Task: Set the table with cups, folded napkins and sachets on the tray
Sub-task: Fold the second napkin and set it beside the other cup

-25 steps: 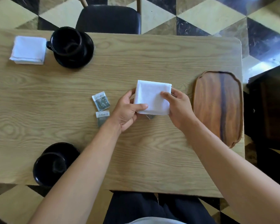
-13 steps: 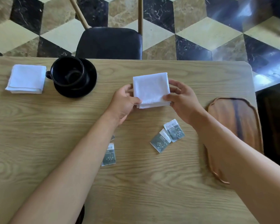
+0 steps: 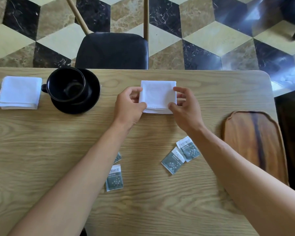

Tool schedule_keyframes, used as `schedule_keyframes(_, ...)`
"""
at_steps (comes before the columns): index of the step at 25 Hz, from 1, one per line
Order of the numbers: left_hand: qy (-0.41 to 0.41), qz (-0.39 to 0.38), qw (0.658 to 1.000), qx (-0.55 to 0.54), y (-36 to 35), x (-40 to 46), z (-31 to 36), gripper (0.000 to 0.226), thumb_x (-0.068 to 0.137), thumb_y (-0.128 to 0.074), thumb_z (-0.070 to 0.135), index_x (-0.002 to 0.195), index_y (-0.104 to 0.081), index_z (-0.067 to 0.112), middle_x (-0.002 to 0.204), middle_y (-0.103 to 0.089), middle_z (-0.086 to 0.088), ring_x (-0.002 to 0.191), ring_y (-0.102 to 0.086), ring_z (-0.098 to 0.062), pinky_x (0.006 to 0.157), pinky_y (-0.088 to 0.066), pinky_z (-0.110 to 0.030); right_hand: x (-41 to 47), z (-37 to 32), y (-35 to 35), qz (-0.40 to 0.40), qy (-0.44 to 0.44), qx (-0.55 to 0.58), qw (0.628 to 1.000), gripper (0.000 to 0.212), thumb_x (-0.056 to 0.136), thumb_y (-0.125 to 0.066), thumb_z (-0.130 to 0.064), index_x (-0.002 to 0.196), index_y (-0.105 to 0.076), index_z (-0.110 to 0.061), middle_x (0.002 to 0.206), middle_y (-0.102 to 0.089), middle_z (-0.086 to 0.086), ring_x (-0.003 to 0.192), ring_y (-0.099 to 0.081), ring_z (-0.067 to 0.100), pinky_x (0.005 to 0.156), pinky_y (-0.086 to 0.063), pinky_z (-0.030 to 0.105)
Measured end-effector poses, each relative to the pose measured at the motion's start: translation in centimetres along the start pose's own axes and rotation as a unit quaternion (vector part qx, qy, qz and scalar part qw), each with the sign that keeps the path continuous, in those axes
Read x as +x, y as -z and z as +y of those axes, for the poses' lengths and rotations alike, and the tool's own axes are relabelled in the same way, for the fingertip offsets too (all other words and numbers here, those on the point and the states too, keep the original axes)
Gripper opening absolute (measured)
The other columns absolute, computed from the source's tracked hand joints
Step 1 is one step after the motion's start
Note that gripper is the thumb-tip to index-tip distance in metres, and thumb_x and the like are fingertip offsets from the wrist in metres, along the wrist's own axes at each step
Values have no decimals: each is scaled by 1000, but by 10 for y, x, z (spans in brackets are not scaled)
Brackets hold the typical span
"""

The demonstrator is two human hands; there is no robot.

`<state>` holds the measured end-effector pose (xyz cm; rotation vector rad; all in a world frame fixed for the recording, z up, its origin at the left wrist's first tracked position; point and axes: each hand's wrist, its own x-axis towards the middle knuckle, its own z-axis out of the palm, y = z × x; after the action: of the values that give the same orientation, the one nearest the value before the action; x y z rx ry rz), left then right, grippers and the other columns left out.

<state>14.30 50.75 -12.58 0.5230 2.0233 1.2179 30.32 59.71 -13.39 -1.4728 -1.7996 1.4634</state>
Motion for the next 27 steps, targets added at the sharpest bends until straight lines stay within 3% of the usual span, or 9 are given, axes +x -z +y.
schedule_keyframes(2, 20, -17, 999, -40, 2, -9, 5, 61, 65, -67, -7, 116, -61, 26, 93, -69, 6, 71, -66, -1, 62, -56, -30, -8, 0, 4, -8, -6, 29, 1000, 54, 85, -64, 1, 132, -57, -25, 120, -61, 2, 99, -68, 25, 73, -56, 28)
schedule_keyframes(4, 76, -54, 989, -111, 4, -18, 9, 63, 61, -64, -2, 122, -61, 17, 96, -67, -4, 76, -64, -13, 65, -51, -32, -20, 1, 8, -22, -10, 64, 998, 61, 83, -64, 5, 132, -54, -30, 117, -61, 1, 93, -68, 22, 67, -53, 24)
schedule_keyframes(9, 179, -90, 960, -193, 6, -58, 6, 28, 79, -77, 25, 99, -71, 6, 98, -74, -14, 90, -71, -27, 84, -54, -44, -65, -2, 21, -65, -68, 150, 984, 68, 70, -60, 0, 130, -61, -31, 107, -69, -3, 85, -68, 9, 67, -53, 22)
schedule_keyframes(11, 159, -67, 974, -145, 2, -85, -3, 31, 88, -69, 35, 99, -68, 5, 96, -72, -8, 89, -67, -23, 82, -51, -40, -84, 0, 22, -80, -99, 141, 982, 44, 69, -55, -10, 108, -72, -24, 90, -71, -6, 79, -64, 11, 68, -50, 27)
schedule_keyframes(14, 121, 6, 993, -1, -6, -139, -19, 39, 86, -52, 58, 78, -54, 20, 72, -55, 17, 70, -52, -11, 67, -40, -33, -127, 6, 17, -59, -115, 105, 986, 10, 86, -50, -26, 82, -59, -20, 72, -56, -17, 66, -50, 4, 67, -40, 29)
schedule_keyframes(17, 107, 111, 986, 67, -12, -197, -34, 45, 99, -38, 62, 74, -50, 26, 70, -56, 16, 71, -55, -5, 65, -37, -30, -182, 19, 13, -10, -33, 33, 999, 30, 106, -40, -37, 79, -40, -25, 64, -49, -15, 56, -45, 3, 56, -34, 27)
schedule_keyframes(20, 72, 160, 976, 133, -16, -243, -50, 42, 105, -32, 52, 85, -54, 22, 87, -69, -6, 91, -63, -33, 71, -38, -36, -230, 33, 12, 18, 0, -73, 997, 25, 109, -30, -46, 90, -36, -30, 65, -50, -11, 57, -49, 13, 51, -28, 36)
schedule_keyframes(23, 48, 165, 966, 192, -16, -282, -72, 46, 106, -30, 47, 99, -57, 11, 97, -71, -22, 95, -64, -43, 72, -42, -43, -265, 54, 13, 5, -35, -112, 993, 29, 108, -28, -48, 98, -43, -27, 71, -53, -10, 70, -55, 29, 60, -33, 37)
schedule_keyframes(27, 52, 116, 962, 241, -7, -316, -99, 51, 105, -25, 51, 105, -55, 10, 91, -70, -16, 91, -64, -42, 66, -34, -38, -306, 76, 7, -8, -86, -92, 992, 31, 108, -27, -50, 96, -45, -28, 78, -61, -6, 73, -61, 24, 61, -39, 36)
